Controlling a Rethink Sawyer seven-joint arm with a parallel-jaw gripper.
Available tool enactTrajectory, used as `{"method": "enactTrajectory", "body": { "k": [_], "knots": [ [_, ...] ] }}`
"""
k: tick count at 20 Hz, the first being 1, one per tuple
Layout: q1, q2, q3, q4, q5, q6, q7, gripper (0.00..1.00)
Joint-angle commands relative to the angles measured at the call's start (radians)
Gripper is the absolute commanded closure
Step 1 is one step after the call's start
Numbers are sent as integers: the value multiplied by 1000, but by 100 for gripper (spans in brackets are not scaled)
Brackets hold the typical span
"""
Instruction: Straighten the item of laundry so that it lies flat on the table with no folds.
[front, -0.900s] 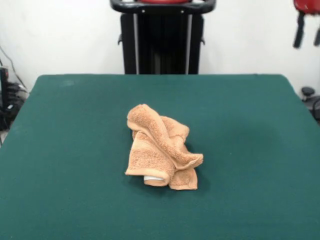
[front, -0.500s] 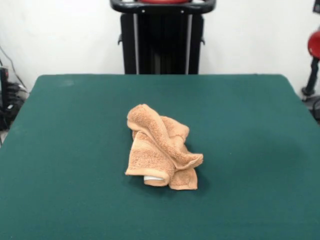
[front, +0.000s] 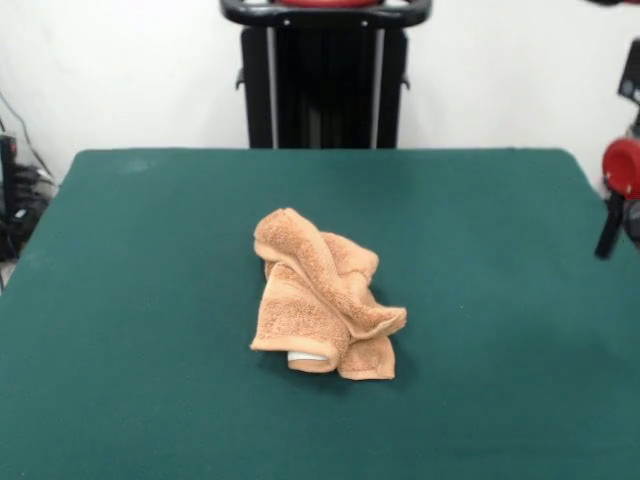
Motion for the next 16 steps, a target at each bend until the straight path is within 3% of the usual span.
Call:
{"method": "enactTrajectory", "body": {
  "k": [1,8,10,12,16],
  "knots": [
    [-3,198,28,-357,7,248,145,0],
    [20,516,22,-966,10,541,171,0],
    [25,587,13,-1099,19,603,177,0],
    [28,635,-3,-1177,35,638,184,0],
    [25,692,-58,-1239,87,643,181,0]
  ]
}}
